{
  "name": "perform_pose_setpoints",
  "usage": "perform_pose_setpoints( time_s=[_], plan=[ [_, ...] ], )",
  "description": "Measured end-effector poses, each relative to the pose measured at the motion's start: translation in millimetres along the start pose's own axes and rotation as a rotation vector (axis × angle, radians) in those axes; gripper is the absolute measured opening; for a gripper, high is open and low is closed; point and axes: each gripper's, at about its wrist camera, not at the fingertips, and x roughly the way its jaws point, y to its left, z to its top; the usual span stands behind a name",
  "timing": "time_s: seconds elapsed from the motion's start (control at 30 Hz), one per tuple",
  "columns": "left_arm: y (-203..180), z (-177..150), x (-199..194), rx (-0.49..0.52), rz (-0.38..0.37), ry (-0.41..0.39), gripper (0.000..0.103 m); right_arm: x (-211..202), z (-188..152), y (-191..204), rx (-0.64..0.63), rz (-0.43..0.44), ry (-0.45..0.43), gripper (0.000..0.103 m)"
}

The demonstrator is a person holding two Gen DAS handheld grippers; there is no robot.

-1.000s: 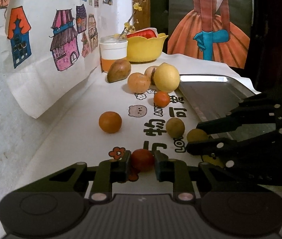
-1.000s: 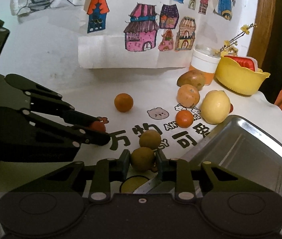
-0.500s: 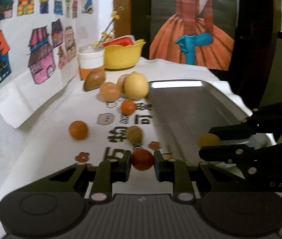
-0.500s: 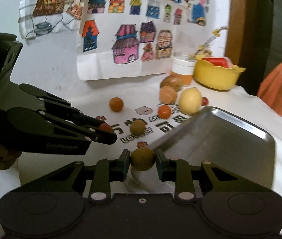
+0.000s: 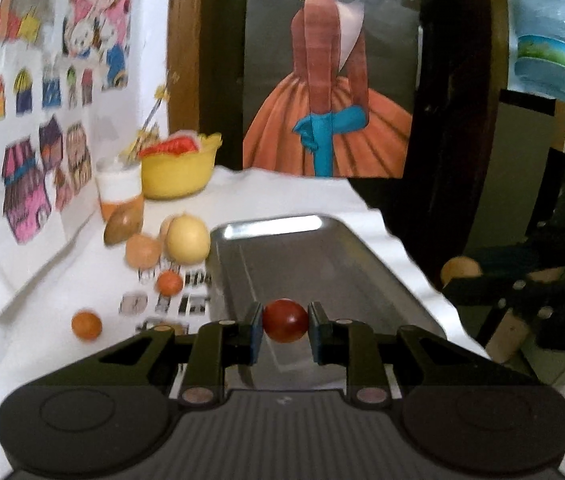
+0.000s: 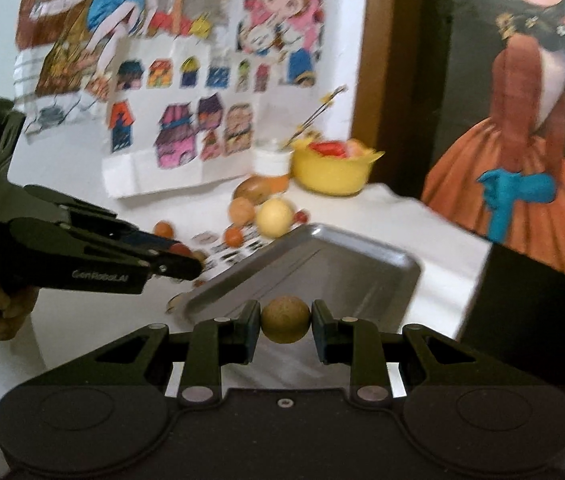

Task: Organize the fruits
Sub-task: 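Carry both fruits over the metal tray and open both tools to drop them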

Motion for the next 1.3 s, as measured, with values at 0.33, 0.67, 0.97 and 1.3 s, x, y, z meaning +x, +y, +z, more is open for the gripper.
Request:
perform_pose_setpoints(
  time_s=[0.33, 0.67, 0.97, 1.3],
  plan=[
    [3, 51, 31, 0.043, 0.05, -0.075, 0.026, 21, 48, -48, 0.056, -0.016, -0.053, 0.03],
    [46, 71, 123, -0.084, 0.02, -0.004, 0.026, 119, 54, -83, 0.068, -0.046, 0.002, 0.03],
    [51, 70, 192, -0.075, -0.001, 0.067, 0.026, 188, 24, -108, 0.133, -0.024, 0.061, 0.03],
    [49, 68, 232, -0.085, 0.017, 0.164, 0.026, 215, 16, -117, 0.129, -0.001, 0.104, 0.03]
  ],
)
